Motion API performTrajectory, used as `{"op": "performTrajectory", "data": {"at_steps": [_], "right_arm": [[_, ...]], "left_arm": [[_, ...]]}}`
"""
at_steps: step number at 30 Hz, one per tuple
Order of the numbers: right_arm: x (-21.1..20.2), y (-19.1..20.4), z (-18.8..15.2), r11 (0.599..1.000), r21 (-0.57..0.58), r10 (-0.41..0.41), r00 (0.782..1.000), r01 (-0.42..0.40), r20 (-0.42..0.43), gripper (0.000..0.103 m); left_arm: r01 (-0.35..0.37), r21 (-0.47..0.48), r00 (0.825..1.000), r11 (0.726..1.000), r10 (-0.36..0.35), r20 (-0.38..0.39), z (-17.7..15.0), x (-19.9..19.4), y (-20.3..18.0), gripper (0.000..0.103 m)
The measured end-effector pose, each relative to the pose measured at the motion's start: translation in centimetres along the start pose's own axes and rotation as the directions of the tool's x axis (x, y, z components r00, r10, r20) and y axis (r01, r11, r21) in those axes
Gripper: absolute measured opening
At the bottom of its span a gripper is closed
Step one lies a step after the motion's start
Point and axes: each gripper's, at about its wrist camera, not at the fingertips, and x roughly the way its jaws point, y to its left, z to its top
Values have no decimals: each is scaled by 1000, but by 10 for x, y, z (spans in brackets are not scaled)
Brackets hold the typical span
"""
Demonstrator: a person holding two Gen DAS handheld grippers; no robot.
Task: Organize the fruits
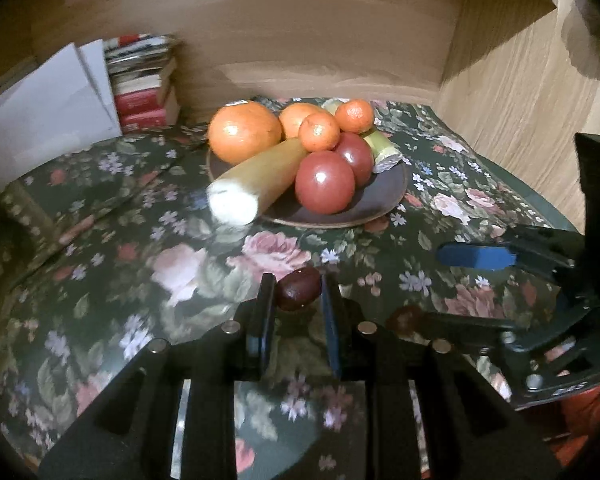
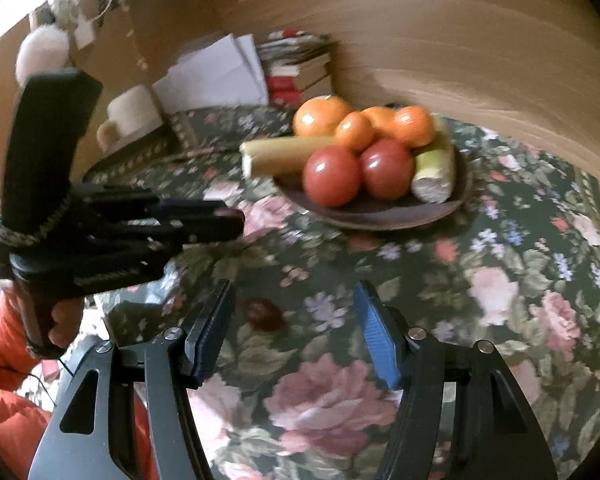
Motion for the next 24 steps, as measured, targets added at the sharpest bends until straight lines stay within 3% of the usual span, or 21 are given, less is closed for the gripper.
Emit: {"op": "performTrajectory", "data": {"at_steps": [4, 7, 9, 11, 24], "right_arm": [[9, 10, -5, 999, -40, -7, 1000, 5, -28, 56], [19, 15, -8, 998, -63, -18, 998, 14, -62, 37], [20, 16, -8, 997, -72, -35, 998, 31, -55, 34], [20, 16, -8, 997, -71, -29, 998, 25, -60, 23], [8, 2, 5, 1000, -22, -18, 999, 17, -28, 20]], "left_arm": [[0, -2, 1000, 1000, 0, 14, -9, -10, 1, 22], [0, 0, 1000, 1000, 0, 17, -13, -10, 1, 22], [3, -1, 1000, 1000, -3, 18, -14, -10, 0, 22], [7, -2, 1000, 1000, -7, 19, -14, -9, 0, 22], [51, 13, 997, 999, -52, 55, 11, -4, -5, 22]]}}
